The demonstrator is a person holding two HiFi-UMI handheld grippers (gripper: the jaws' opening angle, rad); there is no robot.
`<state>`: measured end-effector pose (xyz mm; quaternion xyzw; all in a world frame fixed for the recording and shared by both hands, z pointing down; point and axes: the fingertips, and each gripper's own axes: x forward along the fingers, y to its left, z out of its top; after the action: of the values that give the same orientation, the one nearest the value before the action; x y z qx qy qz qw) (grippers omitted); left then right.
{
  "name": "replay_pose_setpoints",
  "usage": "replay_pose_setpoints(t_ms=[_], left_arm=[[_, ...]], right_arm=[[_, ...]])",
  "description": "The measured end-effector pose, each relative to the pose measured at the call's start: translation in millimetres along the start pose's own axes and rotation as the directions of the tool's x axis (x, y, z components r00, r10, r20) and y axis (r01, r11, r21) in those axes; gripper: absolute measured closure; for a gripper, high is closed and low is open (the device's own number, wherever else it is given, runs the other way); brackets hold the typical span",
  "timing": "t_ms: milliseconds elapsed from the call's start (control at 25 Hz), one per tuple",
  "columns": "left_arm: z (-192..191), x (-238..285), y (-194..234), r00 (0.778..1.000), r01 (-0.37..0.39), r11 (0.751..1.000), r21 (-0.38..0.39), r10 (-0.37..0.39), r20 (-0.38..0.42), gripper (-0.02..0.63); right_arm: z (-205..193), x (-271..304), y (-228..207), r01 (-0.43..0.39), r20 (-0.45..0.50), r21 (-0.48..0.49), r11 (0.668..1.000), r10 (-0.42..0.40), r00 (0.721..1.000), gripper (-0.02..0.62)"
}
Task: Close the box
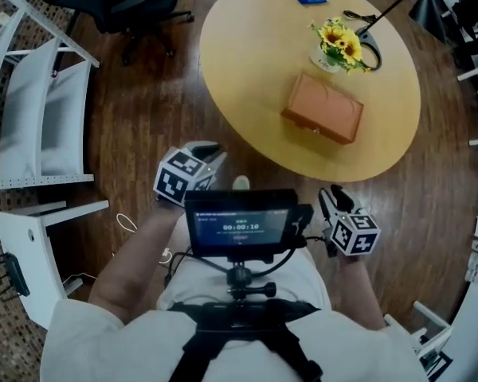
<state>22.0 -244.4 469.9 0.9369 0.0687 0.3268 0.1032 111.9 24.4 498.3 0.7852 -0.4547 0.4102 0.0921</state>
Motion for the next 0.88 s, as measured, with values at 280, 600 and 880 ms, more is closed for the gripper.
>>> replay_pose_setpoints(t_ms=[280, 600, 880], left_arm=[[21, 6, 5, 0.997, 0.083, 0.992, 0.097, -0.084, -0.003, 0.546], [31, 15, -3, 0.986, 0.165, 0.971, 0.176, -0.156, -0.062, 0.546], [5, 2, -4, 0.978, 0.201, 0.966, 0.165, -0.189, -0.082, 0.546]], right_arm=[[-16, -22, 17, 0.109, 0.037, 0.084, 0.990, -0.112, 0.993, 0.446], [-19, -31, 20, 0.156, 0.040, 0.168, 0.973, -0.164, 0.986, 0.446], [-27, -35, 47, 0.159, 0.045, 0.174, 0.972, -0.169, 0.985, 0.446]])
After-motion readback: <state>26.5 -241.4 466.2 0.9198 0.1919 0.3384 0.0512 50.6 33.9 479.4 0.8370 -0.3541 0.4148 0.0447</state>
